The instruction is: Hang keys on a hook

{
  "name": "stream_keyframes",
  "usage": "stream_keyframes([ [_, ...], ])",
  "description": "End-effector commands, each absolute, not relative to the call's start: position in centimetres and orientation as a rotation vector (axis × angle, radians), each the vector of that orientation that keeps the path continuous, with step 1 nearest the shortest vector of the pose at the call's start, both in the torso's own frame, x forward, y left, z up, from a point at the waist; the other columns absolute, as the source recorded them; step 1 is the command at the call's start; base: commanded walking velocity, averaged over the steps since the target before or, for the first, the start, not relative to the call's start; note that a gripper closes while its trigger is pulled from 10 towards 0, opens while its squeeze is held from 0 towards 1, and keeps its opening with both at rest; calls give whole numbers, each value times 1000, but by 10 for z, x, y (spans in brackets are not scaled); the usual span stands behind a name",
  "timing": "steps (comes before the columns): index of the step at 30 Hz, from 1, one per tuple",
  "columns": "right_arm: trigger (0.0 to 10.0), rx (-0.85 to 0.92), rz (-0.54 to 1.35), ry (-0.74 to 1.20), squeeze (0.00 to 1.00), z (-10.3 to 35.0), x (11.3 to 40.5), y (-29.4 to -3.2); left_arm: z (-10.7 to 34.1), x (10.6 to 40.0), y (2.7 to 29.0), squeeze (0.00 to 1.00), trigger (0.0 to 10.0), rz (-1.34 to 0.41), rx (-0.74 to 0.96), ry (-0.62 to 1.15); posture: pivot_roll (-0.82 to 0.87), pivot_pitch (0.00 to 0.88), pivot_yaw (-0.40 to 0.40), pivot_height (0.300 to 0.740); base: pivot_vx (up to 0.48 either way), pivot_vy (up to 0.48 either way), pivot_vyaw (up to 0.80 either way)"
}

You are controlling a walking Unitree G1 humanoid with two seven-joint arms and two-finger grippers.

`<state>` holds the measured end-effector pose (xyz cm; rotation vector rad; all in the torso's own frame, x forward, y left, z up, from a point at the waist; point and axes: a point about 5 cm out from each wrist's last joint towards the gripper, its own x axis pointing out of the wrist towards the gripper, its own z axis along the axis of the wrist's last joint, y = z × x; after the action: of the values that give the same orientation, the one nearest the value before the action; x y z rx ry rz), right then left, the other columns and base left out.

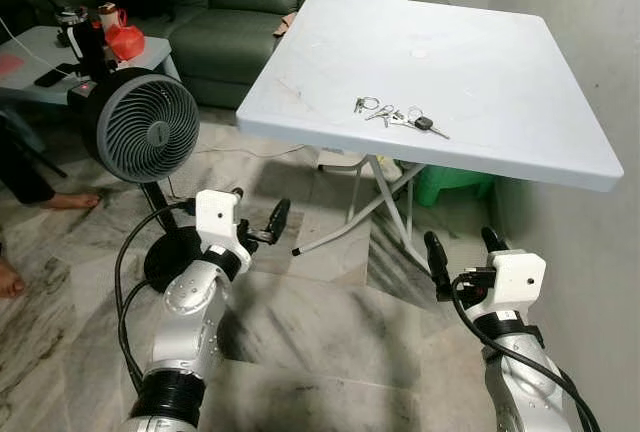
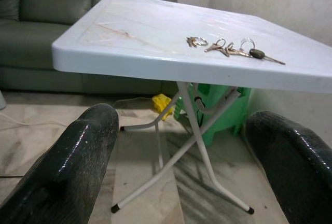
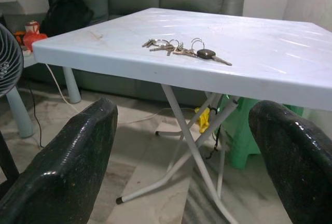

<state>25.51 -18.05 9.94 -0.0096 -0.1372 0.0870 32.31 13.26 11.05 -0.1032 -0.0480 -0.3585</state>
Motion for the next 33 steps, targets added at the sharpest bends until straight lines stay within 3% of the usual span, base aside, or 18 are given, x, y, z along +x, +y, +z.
stream_keyframes([
  [1,10000,-13,92,-151,0,105,255,-179,117,324,134,0,10000,-362,-68,-58,-6,63,-1,740,0,0,0],
  [33,10000,-34,120,-135,0,105,257,-179,120,324,131,0,10000,-383,-51,-59,3,47,-10,740,331,0,0],
])
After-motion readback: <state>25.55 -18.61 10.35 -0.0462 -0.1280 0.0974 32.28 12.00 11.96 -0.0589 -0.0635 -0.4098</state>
